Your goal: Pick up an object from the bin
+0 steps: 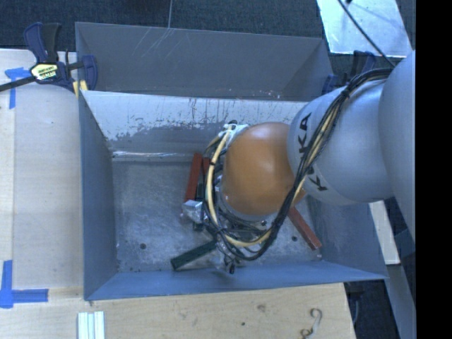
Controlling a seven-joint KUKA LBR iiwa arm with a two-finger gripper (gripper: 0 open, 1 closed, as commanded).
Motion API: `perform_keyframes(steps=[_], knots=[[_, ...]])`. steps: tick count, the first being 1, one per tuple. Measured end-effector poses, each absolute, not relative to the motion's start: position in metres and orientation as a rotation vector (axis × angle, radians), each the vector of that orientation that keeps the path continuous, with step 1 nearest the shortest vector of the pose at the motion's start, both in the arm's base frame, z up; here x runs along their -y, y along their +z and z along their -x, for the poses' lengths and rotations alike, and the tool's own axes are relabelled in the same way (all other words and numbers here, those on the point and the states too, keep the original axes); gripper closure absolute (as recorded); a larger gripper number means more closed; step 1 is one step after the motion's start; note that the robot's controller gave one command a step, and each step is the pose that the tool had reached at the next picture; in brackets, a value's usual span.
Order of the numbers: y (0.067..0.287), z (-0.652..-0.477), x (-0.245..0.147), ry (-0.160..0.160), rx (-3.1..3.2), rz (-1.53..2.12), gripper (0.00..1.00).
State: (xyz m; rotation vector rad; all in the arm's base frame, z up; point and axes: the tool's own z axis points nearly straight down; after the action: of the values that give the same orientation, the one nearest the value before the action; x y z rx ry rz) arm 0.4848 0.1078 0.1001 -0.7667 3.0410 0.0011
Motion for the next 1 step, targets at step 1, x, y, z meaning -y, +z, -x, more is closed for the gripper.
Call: perform_keyframes(steps=[1], knots=[[0.0703,-0.4887,-0.1052,0.000,-2.974,1.001,0.00]])
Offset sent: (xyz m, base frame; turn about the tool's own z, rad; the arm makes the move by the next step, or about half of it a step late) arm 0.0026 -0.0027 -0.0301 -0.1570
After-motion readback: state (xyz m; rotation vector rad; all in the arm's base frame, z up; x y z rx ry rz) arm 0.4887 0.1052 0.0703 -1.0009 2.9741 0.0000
